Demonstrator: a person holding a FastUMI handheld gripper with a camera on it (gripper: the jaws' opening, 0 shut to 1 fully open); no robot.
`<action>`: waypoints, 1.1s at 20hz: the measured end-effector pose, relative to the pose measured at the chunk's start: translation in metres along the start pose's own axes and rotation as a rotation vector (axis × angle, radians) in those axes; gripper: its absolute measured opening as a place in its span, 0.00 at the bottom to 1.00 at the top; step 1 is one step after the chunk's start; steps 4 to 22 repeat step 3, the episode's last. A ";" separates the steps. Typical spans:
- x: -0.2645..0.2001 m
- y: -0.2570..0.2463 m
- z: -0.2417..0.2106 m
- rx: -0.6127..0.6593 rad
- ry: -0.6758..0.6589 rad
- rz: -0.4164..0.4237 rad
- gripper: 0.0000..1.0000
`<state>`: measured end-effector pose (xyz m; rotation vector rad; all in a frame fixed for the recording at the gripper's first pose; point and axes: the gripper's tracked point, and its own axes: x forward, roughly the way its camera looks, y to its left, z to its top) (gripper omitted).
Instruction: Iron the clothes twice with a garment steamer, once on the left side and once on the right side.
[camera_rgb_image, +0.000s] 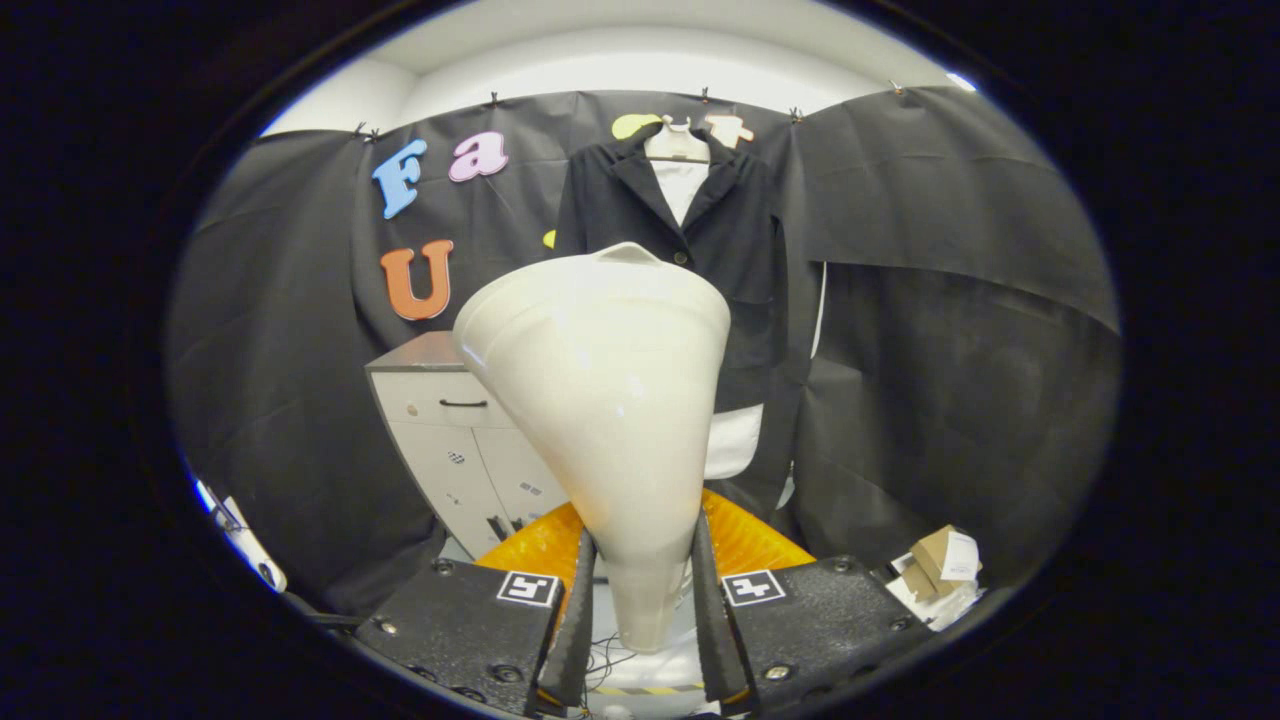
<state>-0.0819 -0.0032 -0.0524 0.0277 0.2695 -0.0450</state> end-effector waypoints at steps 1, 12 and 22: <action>-0.002 0.001 -0.002 -0.002 0.003 0.002 0.46; -0.006 0.003 -0.004 -0.003 0.007 0.009 0.46; -0.006 0.003 -0.004 -0.003 0.007 0.009 0.46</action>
